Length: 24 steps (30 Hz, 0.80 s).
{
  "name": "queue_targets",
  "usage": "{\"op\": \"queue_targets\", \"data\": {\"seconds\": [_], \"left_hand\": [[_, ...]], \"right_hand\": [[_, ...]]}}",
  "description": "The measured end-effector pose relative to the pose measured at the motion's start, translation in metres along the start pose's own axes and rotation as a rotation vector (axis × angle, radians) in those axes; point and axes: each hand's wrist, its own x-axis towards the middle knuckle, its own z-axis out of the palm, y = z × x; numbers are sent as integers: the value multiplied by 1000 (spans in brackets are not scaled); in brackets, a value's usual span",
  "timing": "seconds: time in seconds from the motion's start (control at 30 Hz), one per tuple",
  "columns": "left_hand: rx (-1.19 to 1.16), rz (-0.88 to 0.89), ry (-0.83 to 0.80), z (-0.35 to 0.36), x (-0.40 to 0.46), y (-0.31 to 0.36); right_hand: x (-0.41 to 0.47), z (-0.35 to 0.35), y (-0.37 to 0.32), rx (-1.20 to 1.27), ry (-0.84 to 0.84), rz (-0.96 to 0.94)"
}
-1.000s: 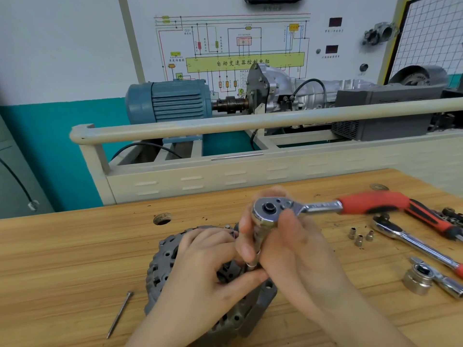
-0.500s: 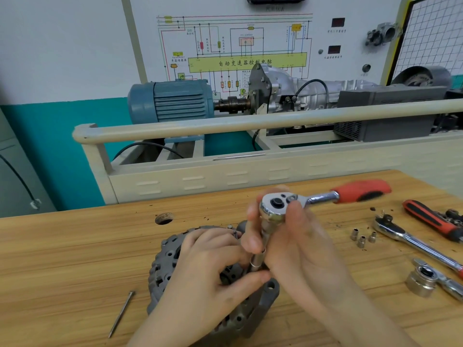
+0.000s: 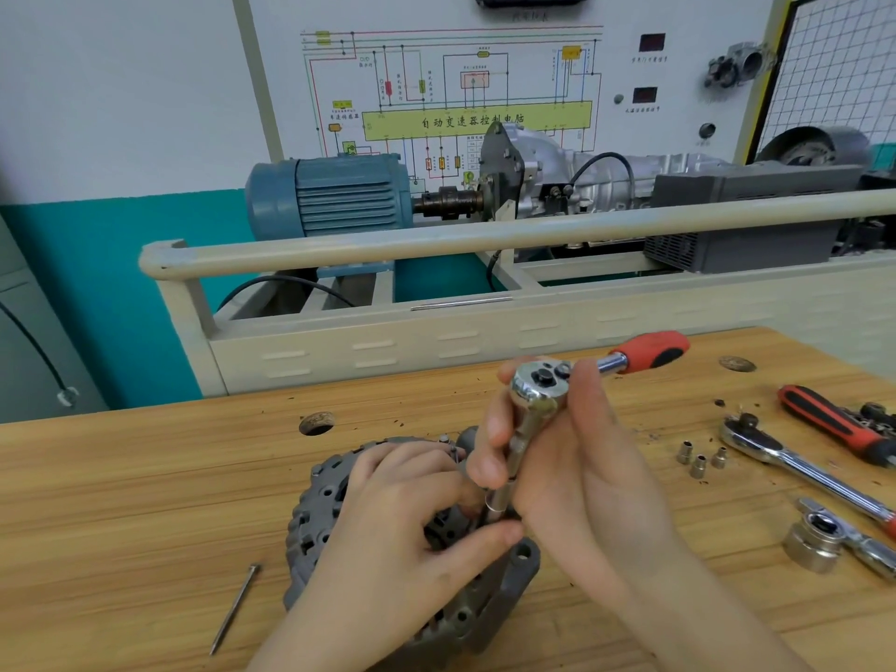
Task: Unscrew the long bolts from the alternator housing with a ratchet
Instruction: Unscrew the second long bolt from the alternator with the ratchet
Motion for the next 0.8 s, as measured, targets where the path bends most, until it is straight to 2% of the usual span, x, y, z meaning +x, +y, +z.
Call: {"op": "queue_targets", "data": {"seconds": [0.47,0.8], "left_hand": [[15,0,6,1,0,0],[-34,13,-7,-1,-2,0]], "right_hand": [[-2,6,-5,-66,81,-82],[-2,3,-2,-9,25,-5]]}}
